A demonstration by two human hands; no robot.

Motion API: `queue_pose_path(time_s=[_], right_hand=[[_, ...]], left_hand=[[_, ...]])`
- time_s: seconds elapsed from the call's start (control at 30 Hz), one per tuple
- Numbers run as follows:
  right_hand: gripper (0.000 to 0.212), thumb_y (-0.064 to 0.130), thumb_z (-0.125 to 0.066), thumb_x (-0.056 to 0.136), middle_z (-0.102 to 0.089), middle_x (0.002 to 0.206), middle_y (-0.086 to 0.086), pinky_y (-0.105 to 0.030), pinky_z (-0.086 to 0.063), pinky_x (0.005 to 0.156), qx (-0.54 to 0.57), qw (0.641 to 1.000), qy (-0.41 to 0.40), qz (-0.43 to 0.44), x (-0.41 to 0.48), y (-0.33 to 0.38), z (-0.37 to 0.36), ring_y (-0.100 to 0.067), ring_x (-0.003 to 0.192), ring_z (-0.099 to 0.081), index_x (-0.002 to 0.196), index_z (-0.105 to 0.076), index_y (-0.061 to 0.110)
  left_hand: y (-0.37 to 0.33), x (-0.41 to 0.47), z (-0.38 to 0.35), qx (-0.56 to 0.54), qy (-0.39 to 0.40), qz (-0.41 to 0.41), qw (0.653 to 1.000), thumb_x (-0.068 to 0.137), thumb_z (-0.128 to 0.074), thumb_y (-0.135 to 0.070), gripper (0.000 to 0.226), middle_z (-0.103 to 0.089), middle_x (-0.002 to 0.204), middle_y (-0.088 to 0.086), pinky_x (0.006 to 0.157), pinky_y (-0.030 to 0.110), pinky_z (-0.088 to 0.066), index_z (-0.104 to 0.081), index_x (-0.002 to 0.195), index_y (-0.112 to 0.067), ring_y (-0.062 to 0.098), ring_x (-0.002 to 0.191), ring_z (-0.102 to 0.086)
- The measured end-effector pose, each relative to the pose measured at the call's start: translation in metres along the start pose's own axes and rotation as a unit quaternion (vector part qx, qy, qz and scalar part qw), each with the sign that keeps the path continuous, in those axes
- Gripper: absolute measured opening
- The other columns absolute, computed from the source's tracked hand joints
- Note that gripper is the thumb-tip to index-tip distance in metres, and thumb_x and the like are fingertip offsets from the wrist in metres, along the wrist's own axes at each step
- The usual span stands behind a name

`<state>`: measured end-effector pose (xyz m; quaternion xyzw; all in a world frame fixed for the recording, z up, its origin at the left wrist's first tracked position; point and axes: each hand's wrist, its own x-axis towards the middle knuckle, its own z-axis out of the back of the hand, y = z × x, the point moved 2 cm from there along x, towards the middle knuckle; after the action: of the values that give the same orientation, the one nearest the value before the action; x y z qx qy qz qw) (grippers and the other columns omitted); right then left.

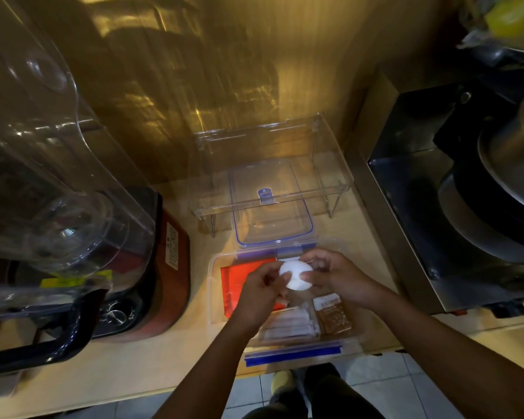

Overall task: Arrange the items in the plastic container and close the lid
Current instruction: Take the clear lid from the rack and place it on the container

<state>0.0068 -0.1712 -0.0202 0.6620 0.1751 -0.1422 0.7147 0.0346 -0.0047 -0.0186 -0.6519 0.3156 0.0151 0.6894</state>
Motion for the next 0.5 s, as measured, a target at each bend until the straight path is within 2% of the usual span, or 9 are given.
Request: queue_pose_path(time_s=[0.07,0.1,0.17,0.2,0.27,0.33,0.43,0.5], right_hand=[[0.018,0.011,-0.067,0.082,-0.063,0.092,-0.005,-0.032,-0.055,0.066,-0.065,0.998,0.013,-0.008,0.004,-0.005,-0.002,-0.021,0.084,-0.066,0.088,-0.055,0.024],[0.018,0.013,-0.067,0.082,-0.061,0.090,-0.004,-0.032,-0.054,0.066,-0.105,0.994,0.020,-0.014,0.005,-0.006,-0.004,-0.019,0.083,-0.064,0.084,-0.052,0.023],[0.021,0.016,-0.067,0.082,-0.057,0.085,-0.001,-0.036,-0.052,0.070,-0.163,0.986,0.023,-0.032,0.009,-0.010,-0.007,-0.016,0.079,-0.060,0.079,-0.048,0.023],[0.024,0.015,-0.068,0.082,-0.057,0.085,-0.002,-0.039,-0.052,0.073,-0.177,0.983,0.020,-0.041,0.011,-0.011,-0.007,-0.017,0.080,-0.058,0.078,-0.045,0.023],[0.028,0.016,-0.070,0.080,-0.056,0.087,-0.006,-0.041,-0.050,0.075,-0.216,0.975,0.009,-0.056,0.014,-0.013,-0.009,-0.020,0.082,-0.056,0.078,-0.043,0.021],[0.030,0.018,-0.072,0.079,-0.055,0.086,-0.005,-0.035,-0.049,0.070,-0.252,0.965,0.002,-0.068,0.017,-0.013,-0.009,-0.018,0.079,-0.056,0.080,-0.042,0.020],[0.034,0.016,-0.072,0.079,-0.054,0.077,0.002,-0.024,-0.045,0.060,-0.264,0.962,0.002,-0.072,0.019,-0.014,-0.012,-0.012,0.068,-0.055,0.073,-0.040,0.027],[0.031,0.015,-0.073,0.077,-0.054,0.075,0.003,-0.020,-0.045,0.057,-0.275,0.959,-0.018,-0.073,0.020,-0.015,-0.012,-0.012,0.068,-0.056,0.074,-0.043,0.023]], left_hand=[[0.003,0.003,0.001,0.147,-0.029,-0.028,0.988,0.087,-0.062,-0.008,0.024,-0.060,0.091,0.010,0.058,0.017,-0.048,-0.059,0.111,-0.004,0.015,0.071,-0.057],[0.004,0.005,0.001,0.259,-0.042,-0.058,0.963,0.086,-0.063,-0.011,0.024,-0.059,0.096,0.008,0.065,0.018,-0.045,-0.060,0.110,-0.007,0.016,0.078,-0.055],[0.009,0.006,-0.001,0.461,-0.032,-0.132,0.877,0.085,-0.064,-0.022,0.028,-0.059,0.108,0.005,0.079,0.025,-0.041,-0.060,0.112,-0.014,0.018,0.097,-0.053],[0.012,0.005,-0.002,0.518,-0.017,-0.165,0.839,0.084,-0.063,-0.027,0.032,-0.058,0.115,0.004,0.086,0.029,-0.038,-0.060,0.114,-0.016,0.020,0.106,-0.050],[0.018,0.004,-0.005,0.571,0.008,-0.202,0.796,0.083,-0.060,-0.034,0.040,-0.055,0.127,0.003,0.095,0.034,-0.030,-0.058,0.120,-0.019,0.022,0.118,-0.043],[0.024,0.004,-0.004,0.589,0.014,-0.217,0.778,0.085,-0.057,-0.035,0.042,-0.051,0.136,0.004,0.102,0.038,-0.026,-0.055,0.124,-0.022,0.024,0.127,-0.037],[0.028,0.006,-0.003,0.627,0.028,-0.226,0.745,0.088,-0.049,-0.038,0.043,-0.047,0.141,0.001,0.107,0.041,-0.022,-0.050,0.129,-0.025,0.024,0.134,-0.031],[0.028,0.007,-0.002,0.637,0.033,-0.229,0.735,0.089,-0.047,-0.038,0.043,-0.048,0.141,0.002,0.108,0.043,-0.022,-0.049,0.130,-0.024,0.025,0.134,-0.032]])
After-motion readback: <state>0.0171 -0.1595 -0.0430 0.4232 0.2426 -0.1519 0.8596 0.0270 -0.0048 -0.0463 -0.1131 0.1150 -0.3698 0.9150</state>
